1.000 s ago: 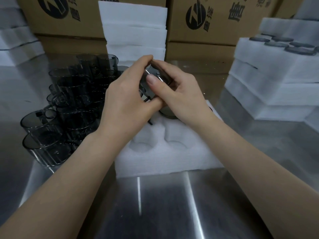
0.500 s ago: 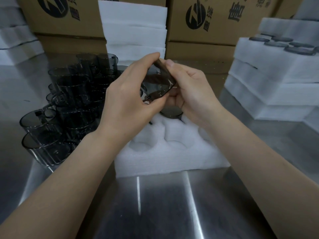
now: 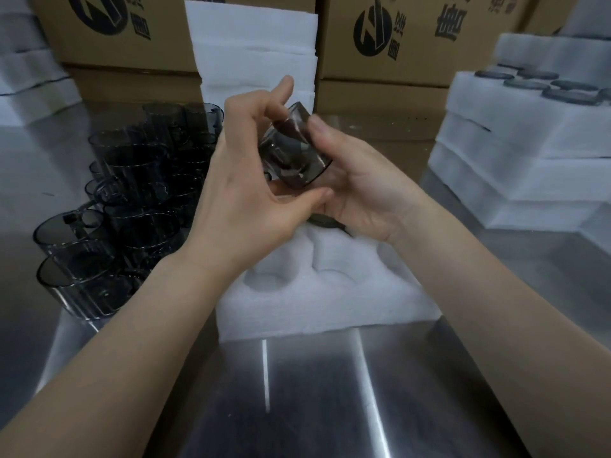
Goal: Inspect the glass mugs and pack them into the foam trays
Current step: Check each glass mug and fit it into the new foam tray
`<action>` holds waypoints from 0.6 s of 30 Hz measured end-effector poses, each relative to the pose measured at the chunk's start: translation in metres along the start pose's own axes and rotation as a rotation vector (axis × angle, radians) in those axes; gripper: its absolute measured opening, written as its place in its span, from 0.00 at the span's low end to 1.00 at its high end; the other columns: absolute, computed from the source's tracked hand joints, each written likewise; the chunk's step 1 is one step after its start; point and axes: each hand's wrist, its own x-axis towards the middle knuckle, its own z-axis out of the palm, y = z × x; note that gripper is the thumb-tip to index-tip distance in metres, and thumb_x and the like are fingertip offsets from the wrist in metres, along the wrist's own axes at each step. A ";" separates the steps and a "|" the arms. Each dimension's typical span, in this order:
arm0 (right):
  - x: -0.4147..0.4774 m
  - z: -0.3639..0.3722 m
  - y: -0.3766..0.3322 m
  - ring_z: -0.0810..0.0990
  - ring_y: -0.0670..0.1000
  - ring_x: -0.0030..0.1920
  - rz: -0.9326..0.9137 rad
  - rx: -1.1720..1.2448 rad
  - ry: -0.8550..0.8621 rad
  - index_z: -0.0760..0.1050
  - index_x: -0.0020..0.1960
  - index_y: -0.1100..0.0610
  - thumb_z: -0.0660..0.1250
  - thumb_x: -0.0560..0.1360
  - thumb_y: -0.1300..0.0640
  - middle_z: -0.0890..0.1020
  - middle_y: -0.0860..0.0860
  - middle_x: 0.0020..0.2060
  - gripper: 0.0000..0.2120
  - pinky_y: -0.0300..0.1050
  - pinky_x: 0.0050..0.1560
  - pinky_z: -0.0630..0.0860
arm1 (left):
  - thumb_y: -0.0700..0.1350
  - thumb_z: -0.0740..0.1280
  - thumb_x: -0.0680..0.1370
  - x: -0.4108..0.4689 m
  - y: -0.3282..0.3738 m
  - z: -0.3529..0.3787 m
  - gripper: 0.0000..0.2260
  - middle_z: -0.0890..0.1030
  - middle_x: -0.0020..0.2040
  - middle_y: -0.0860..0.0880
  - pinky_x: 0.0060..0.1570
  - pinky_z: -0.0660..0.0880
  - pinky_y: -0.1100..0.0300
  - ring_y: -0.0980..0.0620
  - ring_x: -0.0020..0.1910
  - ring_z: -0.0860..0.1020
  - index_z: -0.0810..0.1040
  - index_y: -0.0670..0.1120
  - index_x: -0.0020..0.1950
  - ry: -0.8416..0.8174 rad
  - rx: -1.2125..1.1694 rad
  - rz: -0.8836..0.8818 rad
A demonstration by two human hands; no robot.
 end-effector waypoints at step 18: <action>0.002 0.005 -0.006 0.83 0.58 0.46 0.026 0.088 0.149 0.72 0.65 0.63 0.59 0.82 0.51 0.81 0.60 0.50 0.19 0.53 0.38 0.81 | 0.37 0.73 0.72 -0.001 0.008 0.000 0.31 0.67 0.74 0.45 0.75 0.60 0.54 0.47 0.76 0.61 0.66 0.40 0.72 -0.103 0.147 0.140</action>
